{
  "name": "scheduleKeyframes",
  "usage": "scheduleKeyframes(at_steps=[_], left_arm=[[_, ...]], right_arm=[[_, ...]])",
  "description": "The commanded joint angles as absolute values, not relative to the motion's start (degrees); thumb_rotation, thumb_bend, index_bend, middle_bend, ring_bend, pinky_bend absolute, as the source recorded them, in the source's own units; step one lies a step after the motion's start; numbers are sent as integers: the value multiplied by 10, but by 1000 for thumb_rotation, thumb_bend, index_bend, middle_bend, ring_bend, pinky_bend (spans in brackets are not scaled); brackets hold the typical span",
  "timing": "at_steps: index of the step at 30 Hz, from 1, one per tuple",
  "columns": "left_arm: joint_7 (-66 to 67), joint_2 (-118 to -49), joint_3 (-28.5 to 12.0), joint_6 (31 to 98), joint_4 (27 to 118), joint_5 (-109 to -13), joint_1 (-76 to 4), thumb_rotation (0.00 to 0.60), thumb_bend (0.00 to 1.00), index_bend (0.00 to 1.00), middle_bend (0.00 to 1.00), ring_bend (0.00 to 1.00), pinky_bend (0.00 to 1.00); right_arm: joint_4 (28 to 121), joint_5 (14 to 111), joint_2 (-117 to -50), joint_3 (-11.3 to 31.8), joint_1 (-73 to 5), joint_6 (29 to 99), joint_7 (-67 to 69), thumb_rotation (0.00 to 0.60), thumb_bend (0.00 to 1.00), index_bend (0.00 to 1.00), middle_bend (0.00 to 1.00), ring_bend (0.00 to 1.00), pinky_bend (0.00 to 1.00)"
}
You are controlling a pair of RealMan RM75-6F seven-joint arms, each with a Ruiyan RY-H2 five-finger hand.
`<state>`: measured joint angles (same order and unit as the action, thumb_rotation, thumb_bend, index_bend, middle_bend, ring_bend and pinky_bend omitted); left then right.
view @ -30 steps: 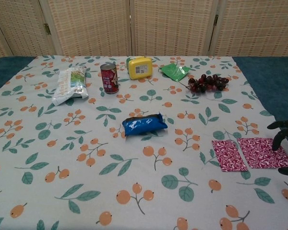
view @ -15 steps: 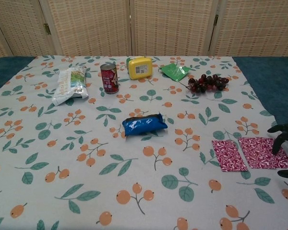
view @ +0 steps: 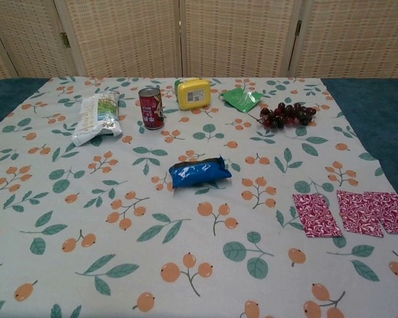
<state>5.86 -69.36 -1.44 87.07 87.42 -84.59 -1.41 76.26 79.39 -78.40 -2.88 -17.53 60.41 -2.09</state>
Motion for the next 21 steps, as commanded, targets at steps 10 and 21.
scheduleKeyframes(at_steps=[10, 21], left_arm=[[63, -691, -14, 874, 880, -847, -12, 600, 218, 197, 39, 82, 0], [61, -692, -15, 874, 877, -845, -11, 600, 218, 197, 39, 82, 0]], right_arm=[[752, 803, -805, -16, -193, 586, -15, 254, 189, 340, 117, 0, 0], [742, 799, -828, -6, -211, 564, -21, 254, 188, 340, 117, 0, 0]])
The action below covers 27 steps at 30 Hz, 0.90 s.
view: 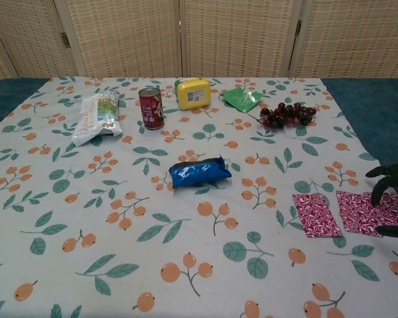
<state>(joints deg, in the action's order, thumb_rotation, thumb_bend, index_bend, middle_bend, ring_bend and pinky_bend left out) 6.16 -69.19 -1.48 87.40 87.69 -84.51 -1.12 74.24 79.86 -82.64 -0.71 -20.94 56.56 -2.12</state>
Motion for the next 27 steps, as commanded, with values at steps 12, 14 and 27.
scheduleKeyframes(at_steps=[12, 14, 27], left_arm=[[56, -693, -15, 875, 872, -843, -9, 600, 218, 197, 39, 81, 0], [55, -692, -15, 874, 871, -843, -8, 600, 218, 197, 39, 82, 0], [56, -696, -15, 872, 870, -849, -12, 600, 219, 197, 39, 82, 0]], right_arm=[[749, 804, -829, -5, -215, 567, -23, 259, 188, 340, 117, 0, 0], [760, 811, -823, -6, -212, 580, -18, 269, 188, 340, 119, 0, 0], [817, 782, -842, 14, -226, 575, -86, 352, 191, 253, 95, 0, 0]])
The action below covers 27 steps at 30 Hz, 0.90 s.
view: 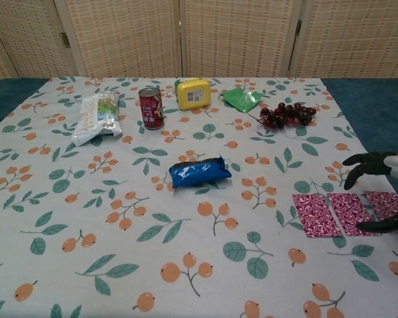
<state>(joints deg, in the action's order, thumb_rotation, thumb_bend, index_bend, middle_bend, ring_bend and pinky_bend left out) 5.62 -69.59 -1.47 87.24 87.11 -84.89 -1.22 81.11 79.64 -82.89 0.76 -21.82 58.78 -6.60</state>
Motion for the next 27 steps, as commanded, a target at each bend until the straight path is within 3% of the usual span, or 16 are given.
scheduleKeyframes(at_steps=[1, 7, 27], left_arm=[[55, -696, -15, 872, 869, -847, -12, 600, 218, 197, 39, 82, 0], [47, -698, -15, 871, 862, -844, -9, 600, 218, 197, 39, 82, 0], [39, -700, -13, 868, 854, -837, -5, 600, 218, 197, 39, 82, 0]], right_arm=[[818, 774, -848, 15, -230, 569, -97, 359, 191, 240, 91, 0, 0], [822, 748, -866, 20, -246, 545, -135, 372, 192, 194, 74, 0, 0], [822, 727, -869, 20, -281, 515, -179, 397, 192, 193, 78, 0, 0]])
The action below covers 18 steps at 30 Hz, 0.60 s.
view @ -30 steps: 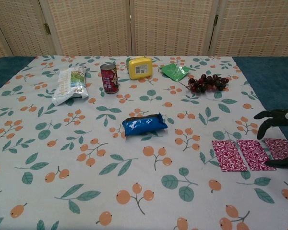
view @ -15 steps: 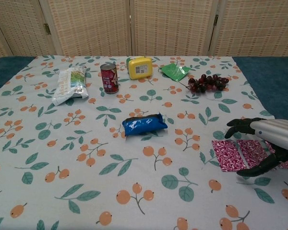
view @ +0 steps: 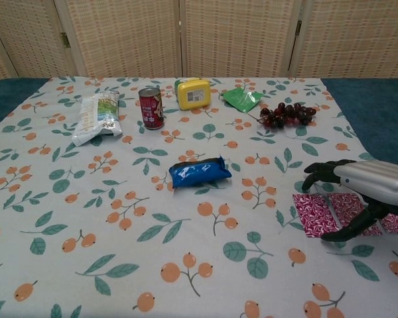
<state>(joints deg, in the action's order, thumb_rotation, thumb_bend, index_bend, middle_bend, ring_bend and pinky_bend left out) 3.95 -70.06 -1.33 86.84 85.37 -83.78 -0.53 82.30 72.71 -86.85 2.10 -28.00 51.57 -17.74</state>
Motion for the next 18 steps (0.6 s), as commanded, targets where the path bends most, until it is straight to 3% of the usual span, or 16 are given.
scheduleKeyframes(at_steps=[1, 12, 18], left_arm=[[39, -700, -13, 867, 854, -838, -5, 600, 218, 197, 39, 82, 0], [38, -700, -13, 867, 853, -837, -5, 600, 218, 197, 39, 82, 0], [36, -701, -14, 865, 851, -837, -6, 600, 218, 197, 39, 82, 0]], right_arm=[[822, 726, -870, 19, -282, 513, -180, 399, 192, 193, 79, 0, 0], [823, 727, -869, 12, -282, 522, -180, 438, 192, 205, 91, 0, 0], [817, 731, -872, 10, -279, 531, -175, 493, 192, 243, 105, 0, 0]])
